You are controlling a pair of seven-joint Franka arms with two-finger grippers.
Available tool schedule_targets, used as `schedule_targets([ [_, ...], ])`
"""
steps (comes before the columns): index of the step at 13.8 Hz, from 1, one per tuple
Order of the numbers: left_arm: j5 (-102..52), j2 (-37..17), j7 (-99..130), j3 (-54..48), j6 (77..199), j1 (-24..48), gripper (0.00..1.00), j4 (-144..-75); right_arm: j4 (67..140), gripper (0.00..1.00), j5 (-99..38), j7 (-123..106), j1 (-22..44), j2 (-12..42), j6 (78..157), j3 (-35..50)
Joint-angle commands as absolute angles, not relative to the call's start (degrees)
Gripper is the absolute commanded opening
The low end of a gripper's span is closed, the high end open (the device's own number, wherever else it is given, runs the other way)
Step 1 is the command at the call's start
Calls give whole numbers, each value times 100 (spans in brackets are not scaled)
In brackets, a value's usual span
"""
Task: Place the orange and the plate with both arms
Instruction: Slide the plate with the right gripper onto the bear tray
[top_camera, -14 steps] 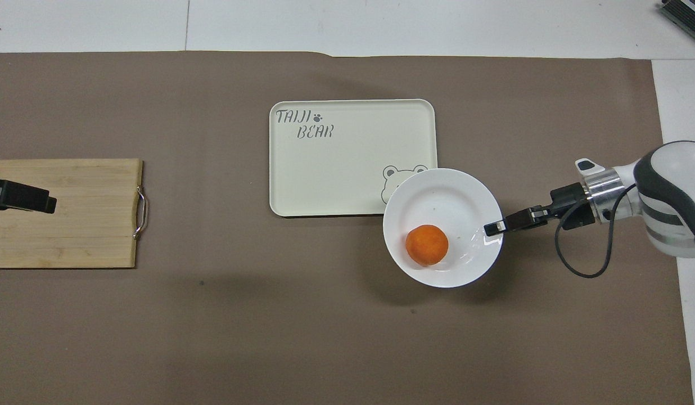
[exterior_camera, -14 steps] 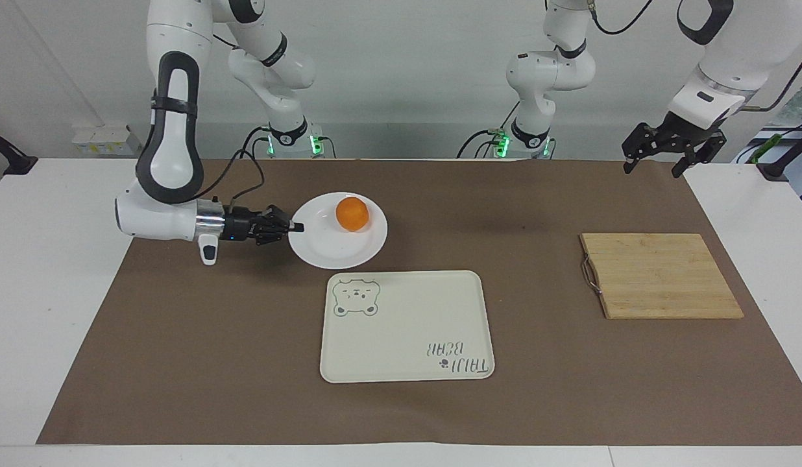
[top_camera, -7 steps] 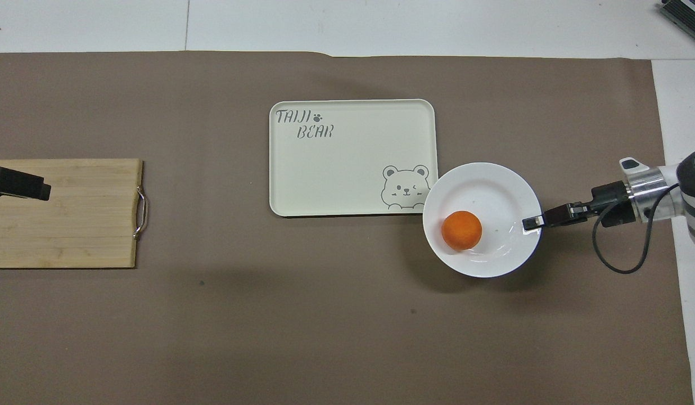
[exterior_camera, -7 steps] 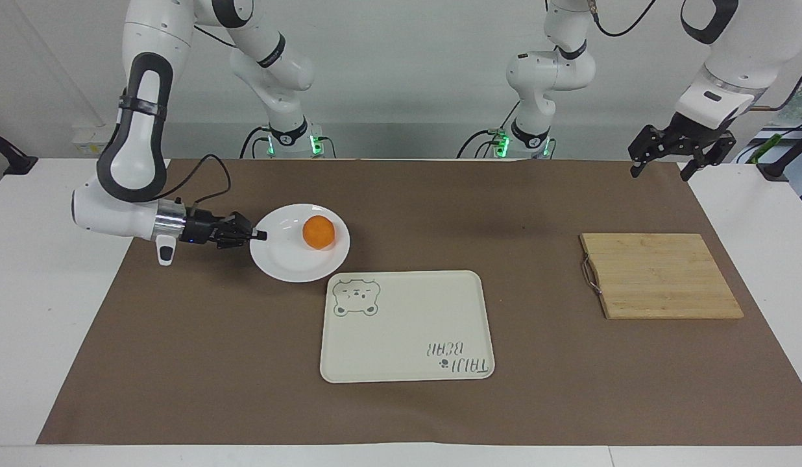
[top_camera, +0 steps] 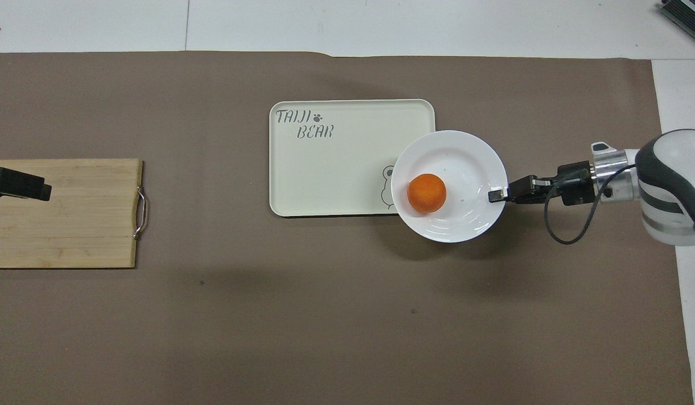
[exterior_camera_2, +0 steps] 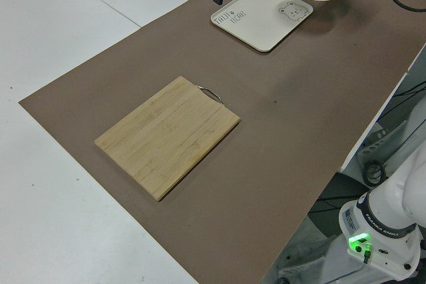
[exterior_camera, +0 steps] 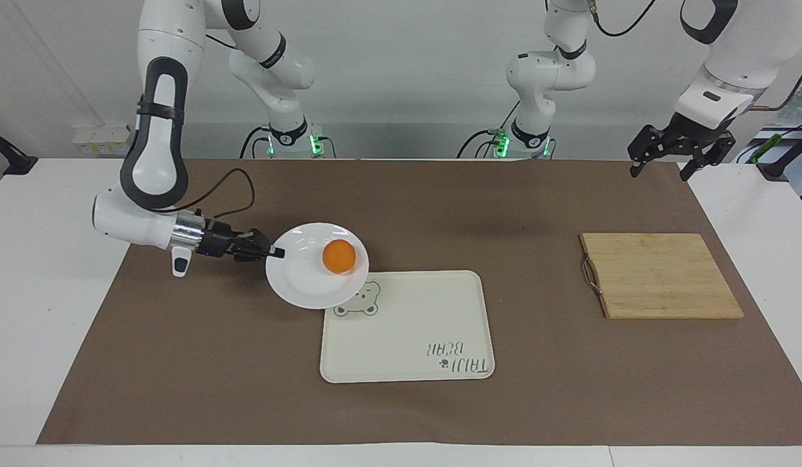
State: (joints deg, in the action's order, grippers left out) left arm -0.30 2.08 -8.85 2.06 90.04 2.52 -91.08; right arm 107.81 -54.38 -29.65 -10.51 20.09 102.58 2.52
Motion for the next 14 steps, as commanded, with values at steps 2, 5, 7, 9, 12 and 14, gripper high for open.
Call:
schedule_targets([
  [2,9,176,-896,193,8903,246,100,-9026,10301,0,-5791,-2322,-643,2294,10580,290],
  [5,9,176,-905,193,8912,246,100,-9026,10283,0,-6089,-1970,-133,2399,11125,290],
  [7,9,176,-897,193,8912,246,100,-9026,9890,0,-6310,-1978,-36,2836,11215,290],
  [9,9,176,-897,193,8903,246,100,-9026,9590,0,-6450,-1942,201,3110,11591,299],
  [12,9,176,-896,193,8903,246,100,-9026,9414,0,-6820,-1942,553,3453,12048,308],
  [14,9,176,-896,193,8903,246,100,-9026,9378,0,-6820,-2003,685,3629,12076,308],
])
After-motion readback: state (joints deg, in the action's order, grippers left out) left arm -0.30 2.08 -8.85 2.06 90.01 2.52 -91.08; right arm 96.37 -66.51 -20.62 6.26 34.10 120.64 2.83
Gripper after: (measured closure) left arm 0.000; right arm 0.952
